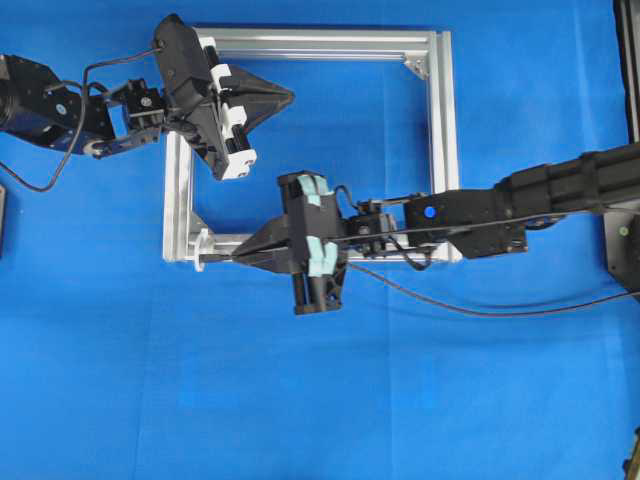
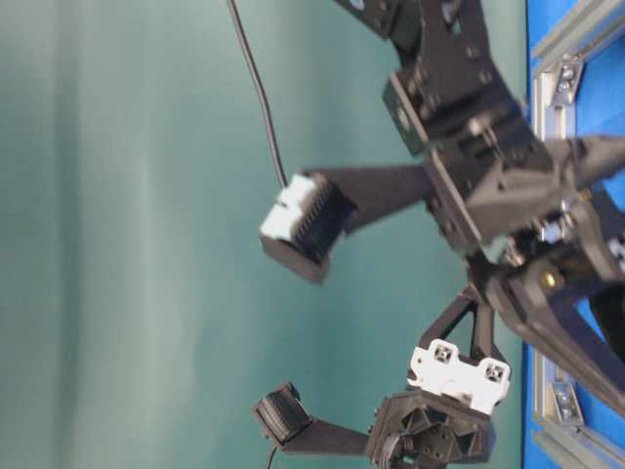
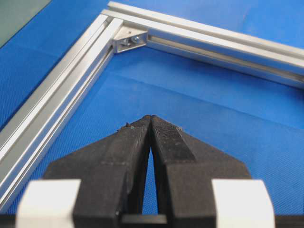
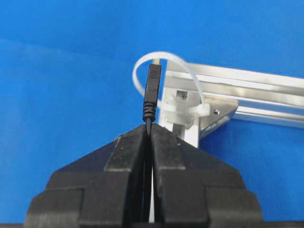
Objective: Insert the wire through the string loop located on the left side.
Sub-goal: 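Push the USB plug leftward through the white zip-tie loop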
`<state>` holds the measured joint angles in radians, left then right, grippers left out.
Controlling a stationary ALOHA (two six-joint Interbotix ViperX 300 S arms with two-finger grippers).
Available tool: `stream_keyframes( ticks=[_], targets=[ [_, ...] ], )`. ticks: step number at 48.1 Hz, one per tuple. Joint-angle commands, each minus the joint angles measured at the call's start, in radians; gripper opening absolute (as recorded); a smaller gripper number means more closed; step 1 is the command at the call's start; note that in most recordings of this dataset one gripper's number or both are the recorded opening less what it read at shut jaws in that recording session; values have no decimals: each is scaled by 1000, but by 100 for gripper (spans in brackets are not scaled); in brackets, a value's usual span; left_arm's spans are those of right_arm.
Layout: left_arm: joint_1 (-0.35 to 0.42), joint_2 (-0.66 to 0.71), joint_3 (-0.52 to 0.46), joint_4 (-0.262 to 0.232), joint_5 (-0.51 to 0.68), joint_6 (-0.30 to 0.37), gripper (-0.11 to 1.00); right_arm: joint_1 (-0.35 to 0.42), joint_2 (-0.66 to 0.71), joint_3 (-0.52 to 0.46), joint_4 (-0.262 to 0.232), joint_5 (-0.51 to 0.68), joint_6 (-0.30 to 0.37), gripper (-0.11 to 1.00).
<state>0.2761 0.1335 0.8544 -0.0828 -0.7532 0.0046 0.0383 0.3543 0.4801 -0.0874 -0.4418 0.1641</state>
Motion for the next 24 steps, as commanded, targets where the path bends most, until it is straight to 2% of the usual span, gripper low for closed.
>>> stream_keyframes(
  ticks=[1, 14, 24],
  targets=[
    [-2, -29, -9, 3, -5, -2, 0, -9, -3, -44, 3, 5, 0, 0],
    [-2, -31, -9, 3, -5, -2, 0, -15, 57, -124, 3, 26, 0, 0],
    [-2, -31, -9, 2, -5, -2, 0, -17, 61, -132, 2, 34, 0, 0]
  ],
)
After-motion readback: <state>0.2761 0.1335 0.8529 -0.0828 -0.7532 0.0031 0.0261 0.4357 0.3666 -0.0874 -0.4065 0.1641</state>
